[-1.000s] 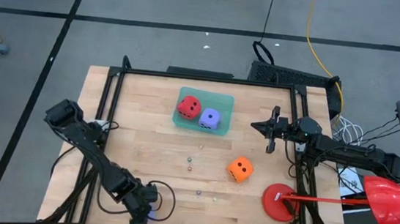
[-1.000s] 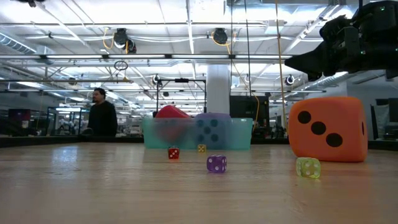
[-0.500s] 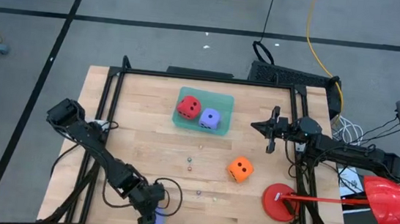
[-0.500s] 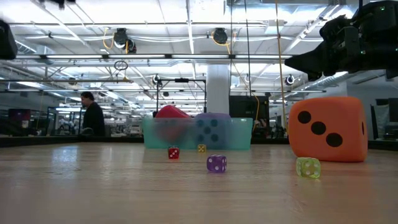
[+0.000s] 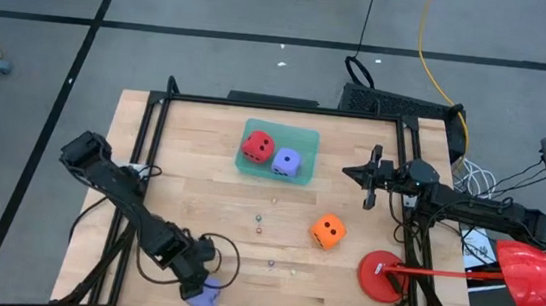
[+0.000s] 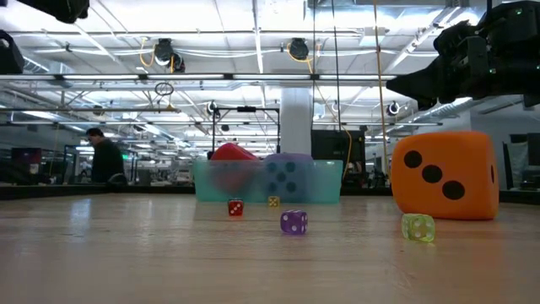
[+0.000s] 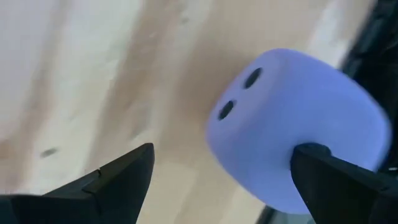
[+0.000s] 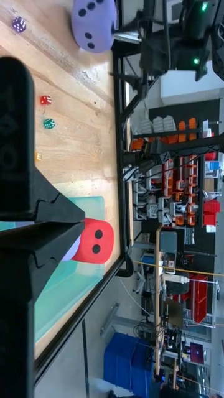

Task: Pick & Place Dice
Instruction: Put the large purple dice into the blue bin

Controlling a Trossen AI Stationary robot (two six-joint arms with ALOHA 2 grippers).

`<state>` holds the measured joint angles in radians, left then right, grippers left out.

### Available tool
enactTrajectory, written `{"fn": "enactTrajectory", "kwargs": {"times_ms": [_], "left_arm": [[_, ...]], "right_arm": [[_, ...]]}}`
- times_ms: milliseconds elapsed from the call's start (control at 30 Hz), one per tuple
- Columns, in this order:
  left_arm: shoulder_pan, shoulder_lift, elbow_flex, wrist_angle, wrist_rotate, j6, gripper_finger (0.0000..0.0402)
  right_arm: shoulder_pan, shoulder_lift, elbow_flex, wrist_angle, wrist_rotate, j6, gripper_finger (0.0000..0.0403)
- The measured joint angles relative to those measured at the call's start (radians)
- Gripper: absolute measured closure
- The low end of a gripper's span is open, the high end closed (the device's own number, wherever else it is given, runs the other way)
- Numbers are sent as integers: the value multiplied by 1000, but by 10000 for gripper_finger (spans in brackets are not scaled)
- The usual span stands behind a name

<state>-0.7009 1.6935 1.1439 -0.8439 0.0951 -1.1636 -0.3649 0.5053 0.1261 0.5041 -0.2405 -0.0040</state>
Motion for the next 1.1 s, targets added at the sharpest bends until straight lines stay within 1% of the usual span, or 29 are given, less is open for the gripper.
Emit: {"fn": "enactTrajectory", "kwargs": {"times_ms": [100, 200, 267, 300, 433, 533, 633, 700, 800, 933, 1033, 1100], "left_arm": [[18, -2, 0, -92, -27, 18, 34], [46, -8, -9, -216, -128, 36, 34], [73, 8, -19, -292, -165, 36, 34], [84, -6, -16, -330, -204, 33, 34], [124, -43, -10, -448, -281, 34, 34], [147, -86, 2, -453, -295, 50, 34], [151, -142, 25, -449, -281, 68, 34], [150, -167, 59, -421, -254, 42, 34], [132, -197, 115, -361, -251, 2, 34], [102, -161, 180, -322, -240, -2, 34], [86, -88, 239, -337, -201, 19, 34], [83, -27, 284, -340, -170, 65, 34]], "right_arm": [[0, 0, 0, 0, 0, 0, 403], [0, 0, 0, 0, 0, 0, 403], [0, 0, 0, 0, 0, 0, 403], [0, 0, 0, 0, 0, 0, 403], [0, 0, 0, -1, 0, 0, 403], [0, 0, 0, 0, 0, 0, 403], [0, 0, 0, 0, 0, 0, 403], [0, 0, 0, -2, 0, 0, 403], [0, 0, 0, 0, 0, 0, 403], [0, 0, 0, 0, 0, 0, 403], [0, 0, 0, 0, 0, 0, 403], [0, 0, 0, 0, 0, 0, 403]]}}
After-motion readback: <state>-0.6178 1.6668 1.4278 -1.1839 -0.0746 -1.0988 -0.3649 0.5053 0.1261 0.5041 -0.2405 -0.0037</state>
